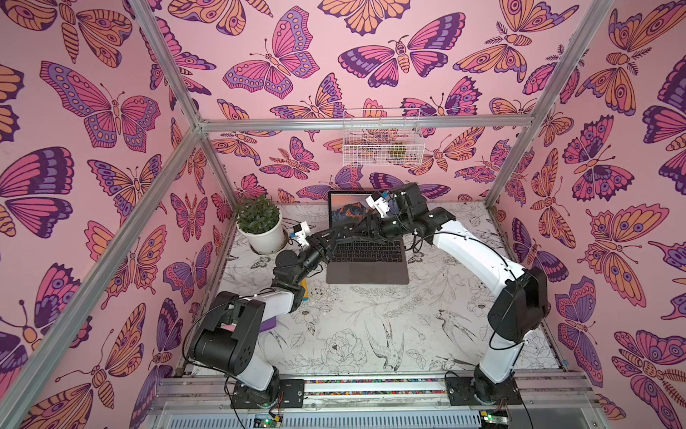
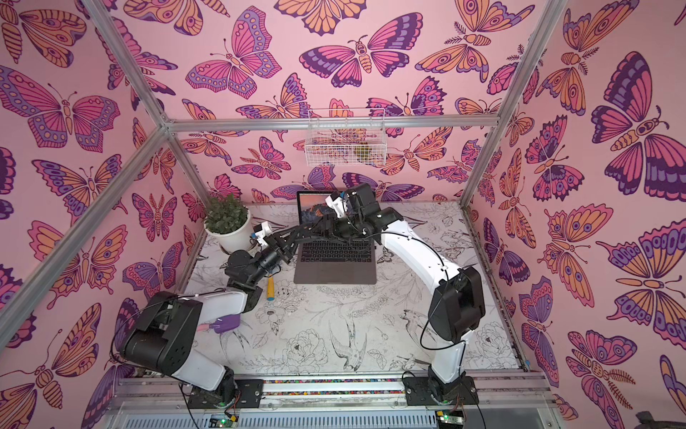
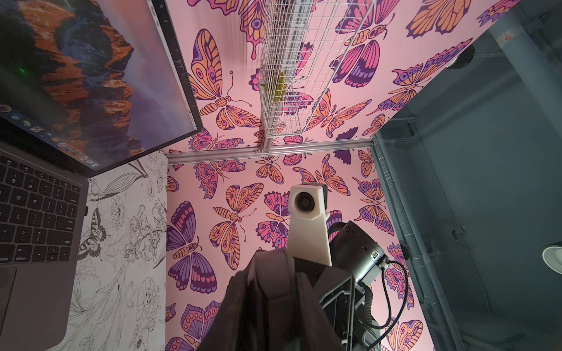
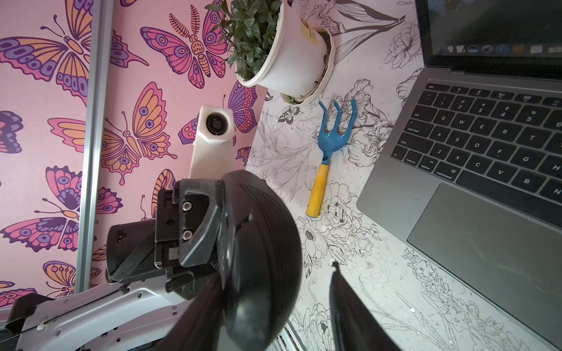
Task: Insert the wireless mouse receiver into the laptop
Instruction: Close the lid on the mouse.
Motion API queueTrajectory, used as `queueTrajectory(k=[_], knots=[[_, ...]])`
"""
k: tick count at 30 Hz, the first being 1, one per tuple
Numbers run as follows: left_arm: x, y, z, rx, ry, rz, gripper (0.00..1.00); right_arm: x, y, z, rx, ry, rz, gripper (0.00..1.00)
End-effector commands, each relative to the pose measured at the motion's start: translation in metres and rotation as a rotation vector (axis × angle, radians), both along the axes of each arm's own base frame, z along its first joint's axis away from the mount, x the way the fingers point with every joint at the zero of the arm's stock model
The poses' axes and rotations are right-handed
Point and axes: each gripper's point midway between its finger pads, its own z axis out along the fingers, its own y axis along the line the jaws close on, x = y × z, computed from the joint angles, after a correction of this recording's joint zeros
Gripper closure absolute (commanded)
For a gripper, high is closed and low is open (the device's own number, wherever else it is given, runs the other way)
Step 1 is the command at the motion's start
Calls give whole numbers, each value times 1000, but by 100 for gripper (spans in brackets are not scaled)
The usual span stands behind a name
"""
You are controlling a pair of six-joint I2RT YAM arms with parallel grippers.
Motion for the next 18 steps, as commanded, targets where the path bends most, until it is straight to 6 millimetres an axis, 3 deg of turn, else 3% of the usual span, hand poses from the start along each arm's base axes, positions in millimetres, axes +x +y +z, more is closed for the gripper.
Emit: queueTrajectory(k=[1,13,18], knots=[[-7,-1,26,-37,-93,-17,100,1,-6,-8,-28,20,-27,45],[-9,-4,30,-39,-107,-25,100,0,16,-24,5,63,9,44],[-8,-4,25,-32,-98,-17,100,-2,17,-6,40,21,15,39]])
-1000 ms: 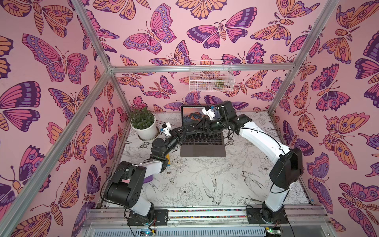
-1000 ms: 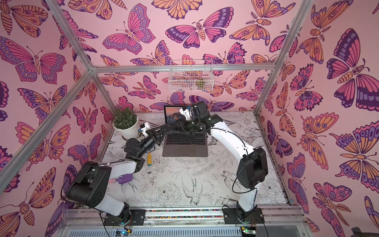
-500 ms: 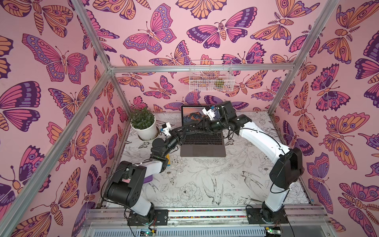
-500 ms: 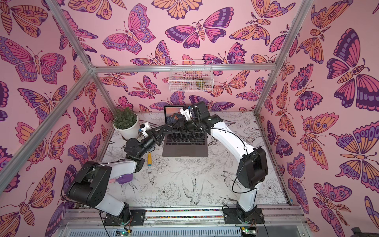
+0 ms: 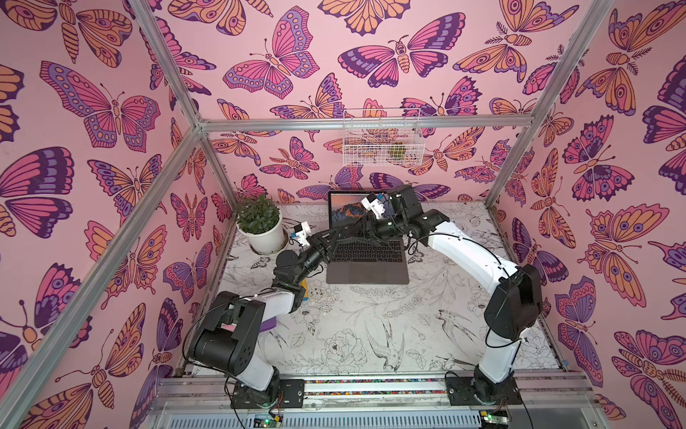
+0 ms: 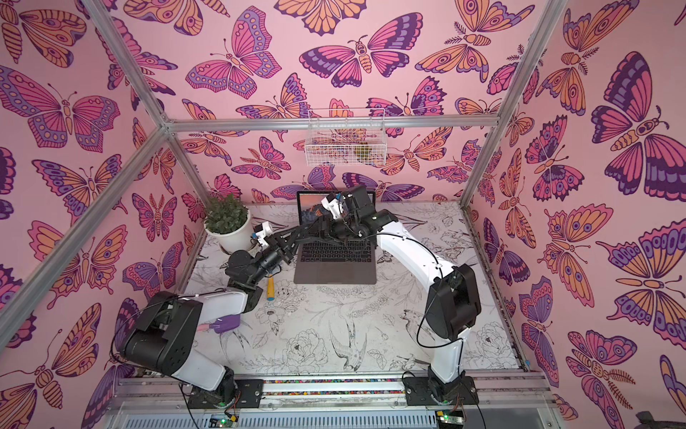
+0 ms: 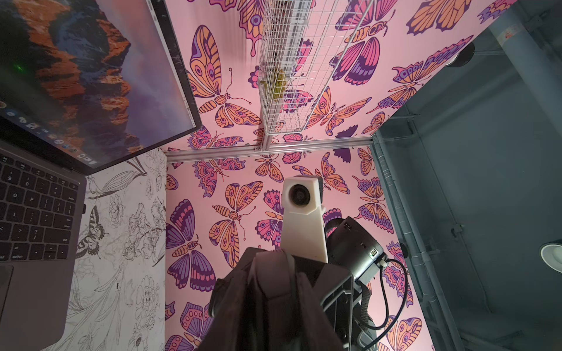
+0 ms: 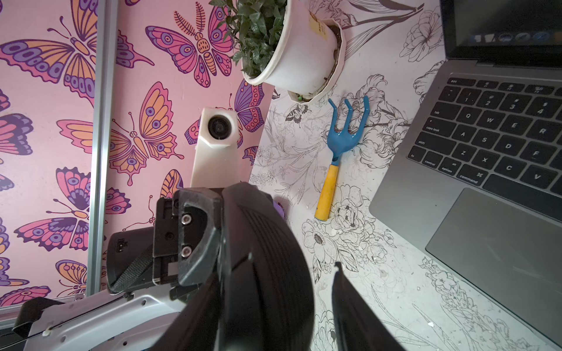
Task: Insert the wireless mouse receiver into the laptop
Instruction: Close the lid on the mouse.
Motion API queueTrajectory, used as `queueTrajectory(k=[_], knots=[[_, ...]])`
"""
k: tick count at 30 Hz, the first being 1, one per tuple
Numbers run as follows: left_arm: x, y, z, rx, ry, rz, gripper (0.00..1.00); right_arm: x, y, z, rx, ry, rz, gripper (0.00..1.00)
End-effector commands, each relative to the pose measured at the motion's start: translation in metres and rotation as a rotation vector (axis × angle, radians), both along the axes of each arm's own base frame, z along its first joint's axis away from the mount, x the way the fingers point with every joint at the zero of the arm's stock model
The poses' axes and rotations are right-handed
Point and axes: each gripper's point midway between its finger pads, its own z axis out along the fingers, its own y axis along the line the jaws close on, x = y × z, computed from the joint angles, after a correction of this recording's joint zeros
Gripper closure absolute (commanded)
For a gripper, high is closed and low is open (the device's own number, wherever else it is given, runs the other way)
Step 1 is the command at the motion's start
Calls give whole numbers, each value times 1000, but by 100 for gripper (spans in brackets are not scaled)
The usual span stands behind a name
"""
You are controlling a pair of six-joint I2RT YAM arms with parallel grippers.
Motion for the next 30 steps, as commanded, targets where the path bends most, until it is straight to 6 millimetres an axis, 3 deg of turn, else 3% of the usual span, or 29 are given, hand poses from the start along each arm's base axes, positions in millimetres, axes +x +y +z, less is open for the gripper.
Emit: queueTrajectory(k=[1,6,11,30], knots=[[-6,-1,21,-29,-87,-8,100,-2,0,9,30,-21,3,35],[-2,-1,9,-20,-61,-4,100,-4,-26,41,73,-95,-24,22],[-1,-2,6,-17,-55,-5,100,-7,-51,40,29,-137,-91,20],[-2,0,3,-9,-53,-9,100,-8,-38,57,103,-187,-93,38]])
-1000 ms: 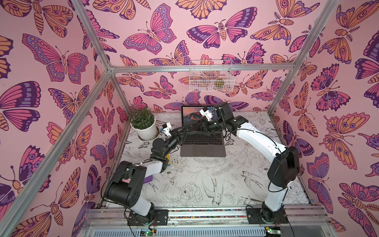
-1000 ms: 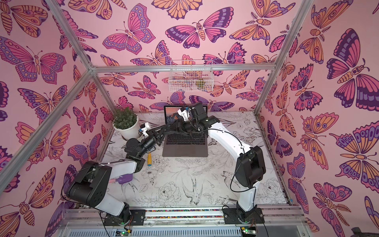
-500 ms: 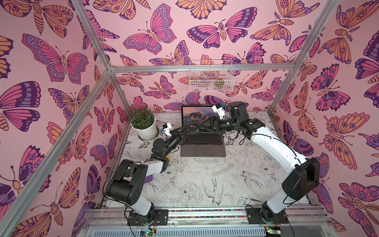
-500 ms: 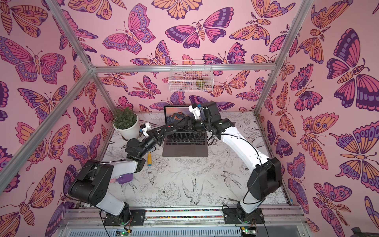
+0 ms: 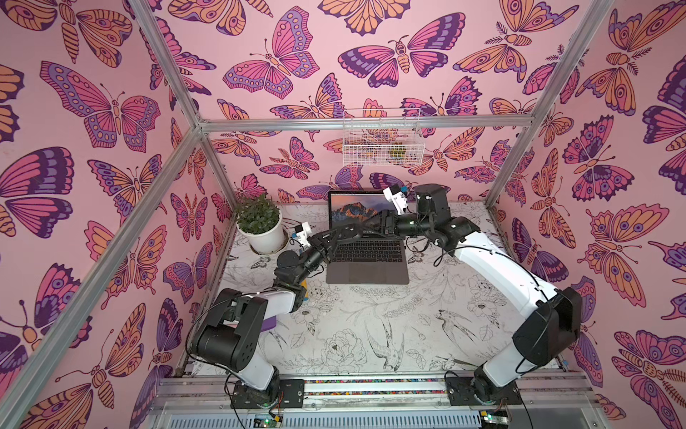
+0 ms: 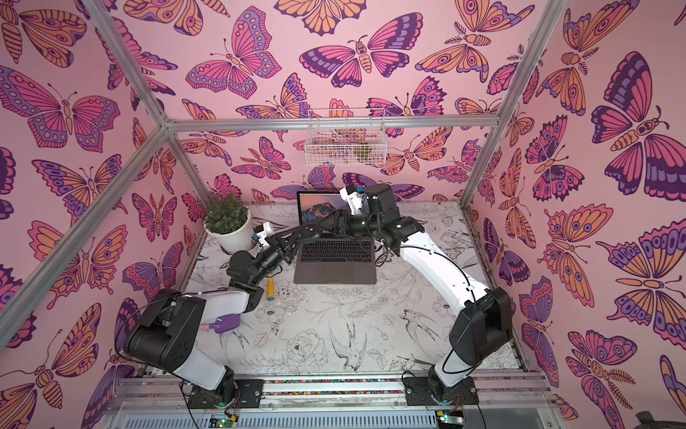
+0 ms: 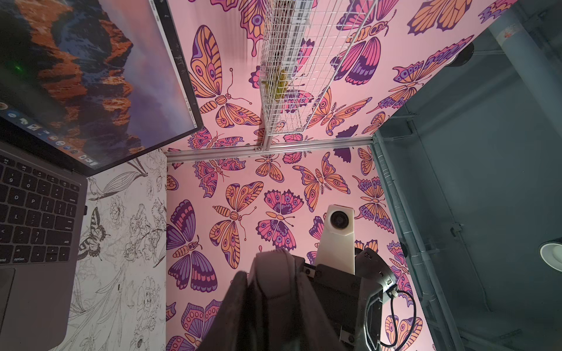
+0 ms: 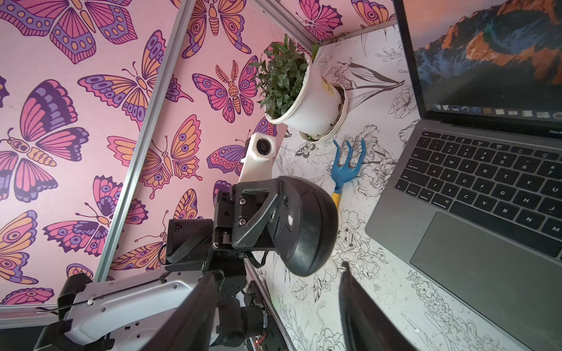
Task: Insert the wireless mouse receiver into the laptop
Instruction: Close the lid on the mouse.
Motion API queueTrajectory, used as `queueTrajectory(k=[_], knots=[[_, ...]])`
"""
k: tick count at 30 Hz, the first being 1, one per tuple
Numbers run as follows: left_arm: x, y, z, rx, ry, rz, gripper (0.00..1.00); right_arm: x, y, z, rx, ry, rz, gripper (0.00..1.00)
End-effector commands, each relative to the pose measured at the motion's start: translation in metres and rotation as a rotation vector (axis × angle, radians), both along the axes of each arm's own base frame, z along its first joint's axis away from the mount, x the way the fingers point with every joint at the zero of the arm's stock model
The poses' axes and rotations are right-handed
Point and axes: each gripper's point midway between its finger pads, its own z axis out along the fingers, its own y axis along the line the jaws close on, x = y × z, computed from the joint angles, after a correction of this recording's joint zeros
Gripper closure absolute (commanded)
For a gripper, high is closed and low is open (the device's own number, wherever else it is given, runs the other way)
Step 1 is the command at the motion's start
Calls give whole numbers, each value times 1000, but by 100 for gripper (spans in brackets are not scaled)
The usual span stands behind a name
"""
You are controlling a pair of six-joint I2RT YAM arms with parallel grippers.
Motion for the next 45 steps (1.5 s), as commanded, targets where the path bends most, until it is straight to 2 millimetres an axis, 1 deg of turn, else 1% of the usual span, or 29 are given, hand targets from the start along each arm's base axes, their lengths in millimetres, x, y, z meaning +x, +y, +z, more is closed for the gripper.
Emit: queueTrajectory(k=[1,3,6,7,9,12,15,21,28,33,40,45], knots=[[-4,0,8,-8,-52,-9,100,2,7,2,13,-24,2,39],[-5,-1,9,-8,-53,-14,100,2,8,2,9,-35,-3,42],[-6,-1,9,-9,-53,-16,100,2,10,3,5,-53,4,50],[-6,0,9,-9,-53,-15,100,6,9,3,-3,-64,-19,53],[-5,-1,7,-8,-49,-17,100,8,10,3,-3,-70,-25,59],[-6,0,9,-10,-53,-17,100,11,11,1,-9,-73,-31,65],[-7,0,10,-9,-58,-15,100,14,11,-3,-20,-73,-43,78],[-6,0,7,-10,-47,-12,100,15,11,-8,-36,-70,-35,100],[-6,0,7,-8,-49,-11,100,12,13,-9,-50,-65,-13,100],[-7,1,7,-6,-51,-10,100,15,11,-17,-77,-52,-34,100],[-7,1,6,-5,-51,-8,100,9,22,-25,-89,-32,12,100],[-6,1,7,-7,-53,-8,100,9,22,-35,-108,-16,7,100]])
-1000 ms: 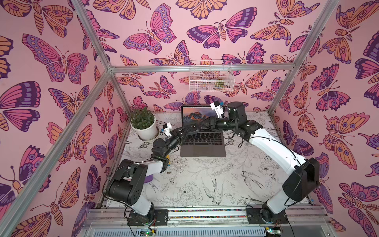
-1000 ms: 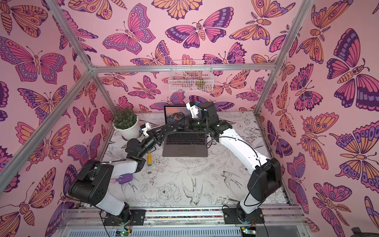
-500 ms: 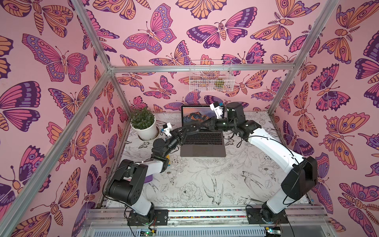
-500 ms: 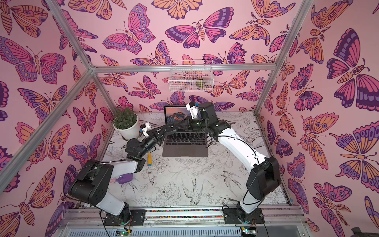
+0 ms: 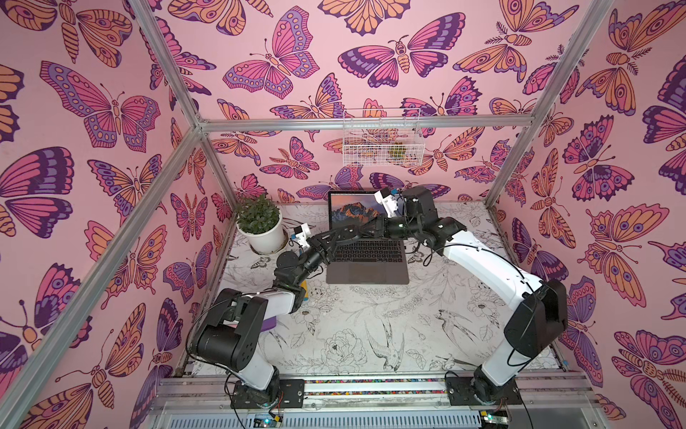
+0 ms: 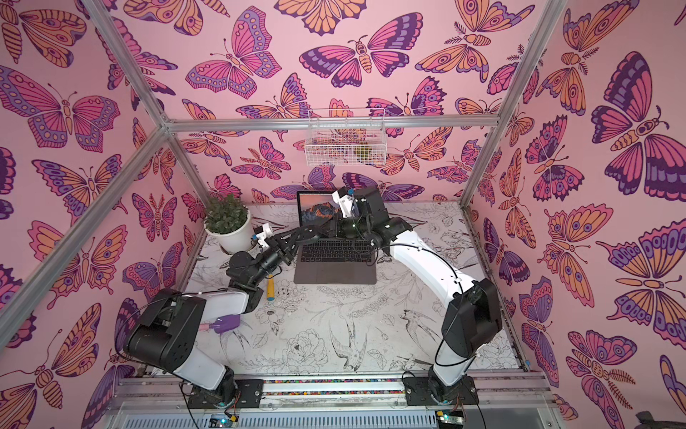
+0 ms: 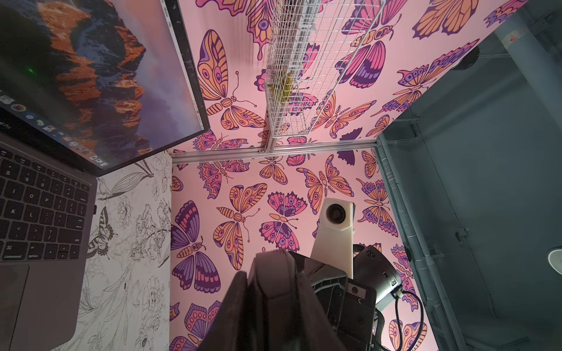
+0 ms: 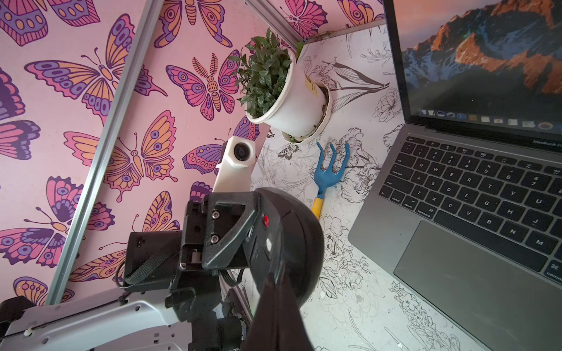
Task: Insert the wireless mouse receiver into the laptop
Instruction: Close the lid on the mouse.
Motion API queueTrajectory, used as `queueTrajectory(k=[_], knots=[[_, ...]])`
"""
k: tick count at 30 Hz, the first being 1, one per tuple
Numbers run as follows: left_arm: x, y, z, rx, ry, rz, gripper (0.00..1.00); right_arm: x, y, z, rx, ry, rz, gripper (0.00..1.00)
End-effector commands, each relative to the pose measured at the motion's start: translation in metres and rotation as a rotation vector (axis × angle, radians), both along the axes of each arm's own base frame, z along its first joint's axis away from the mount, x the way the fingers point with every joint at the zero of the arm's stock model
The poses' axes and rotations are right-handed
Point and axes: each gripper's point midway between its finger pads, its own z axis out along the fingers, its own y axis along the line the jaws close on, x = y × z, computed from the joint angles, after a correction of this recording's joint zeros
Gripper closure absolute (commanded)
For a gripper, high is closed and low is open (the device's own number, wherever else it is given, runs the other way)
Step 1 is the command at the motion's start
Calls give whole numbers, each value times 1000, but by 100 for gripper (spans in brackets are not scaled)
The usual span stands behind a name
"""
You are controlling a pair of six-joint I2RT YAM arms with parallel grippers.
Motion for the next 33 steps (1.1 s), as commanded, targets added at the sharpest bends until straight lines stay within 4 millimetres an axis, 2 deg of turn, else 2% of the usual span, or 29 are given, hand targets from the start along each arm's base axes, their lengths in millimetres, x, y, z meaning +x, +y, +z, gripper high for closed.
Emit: queueTrajectory(k=[1,8,13,18,21,25,27,30,33], knots=[[-6,-1,13,-14,-68,-13,100,-3,5,-10,-32,14,19,100],[-7,-1,16,-16,-78,-14,100,1,3,-35,-76,51,-11,100],[-8,-4,22,-18,-97,-24,100,-5,7,-51,-96,82,1,100],[-7,-6,23,-16,-104,-29,100,-10,14,-56,-109,84,14,100],[-7,-5,18,-7,-96,-18,100,-11,14,-47,-81,81,19,100],[-3,-5,-1,4,-48,-10,100,-11,10,-12,-32,3,5,100],[-2,-5,-7,7,-34,-10,100,-9,5,-2,-31,-36,-23,100],[-1,-5,-11,11,-25,-8,100,-7,-1,3,-44,-64,-59,100],[0,-5,-13,12,-22,-9,100,-3,-7,-6,-77,-63,-98,100]])
